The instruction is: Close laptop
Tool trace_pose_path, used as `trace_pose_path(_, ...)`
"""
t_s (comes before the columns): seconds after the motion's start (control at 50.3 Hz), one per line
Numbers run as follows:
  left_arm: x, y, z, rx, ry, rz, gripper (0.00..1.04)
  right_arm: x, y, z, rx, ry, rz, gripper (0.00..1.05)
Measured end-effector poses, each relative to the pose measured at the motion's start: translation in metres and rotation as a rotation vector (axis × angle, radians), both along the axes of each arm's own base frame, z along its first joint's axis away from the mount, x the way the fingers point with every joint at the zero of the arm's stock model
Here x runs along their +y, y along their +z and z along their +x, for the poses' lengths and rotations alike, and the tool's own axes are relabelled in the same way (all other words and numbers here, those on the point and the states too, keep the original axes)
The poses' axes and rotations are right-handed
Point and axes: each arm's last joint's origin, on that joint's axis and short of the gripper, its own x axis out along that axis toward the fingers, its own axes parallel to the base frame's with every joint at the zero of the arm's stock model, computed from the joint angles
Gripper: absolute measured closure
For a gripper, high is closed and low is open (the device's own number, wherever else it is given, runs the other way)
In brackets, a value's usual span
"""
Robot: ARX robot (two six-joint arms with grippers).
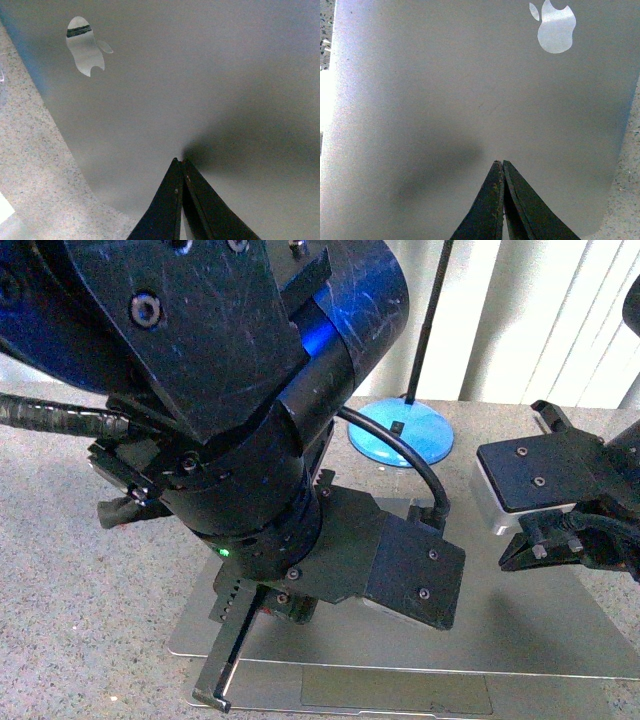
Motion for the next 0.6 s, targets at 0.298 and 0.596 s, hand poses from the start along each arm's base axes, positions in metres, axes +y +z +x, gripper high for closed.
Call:
trace_pose_path(0.298, -0.005, -0.016, -0.004, 0.03, -0.004, -0.014, 1.01, 0.0, -0.018, -0.004, 0.032, -0.011, 0.012, 1.02)
trace_pose_path(0.596, -0.006, -0.029, -0.011, 0.061, -0.003, -0.012, 1.01, 0.001, -0.038, -0.013, 0.077, -0.02, 0.013, 1.02)
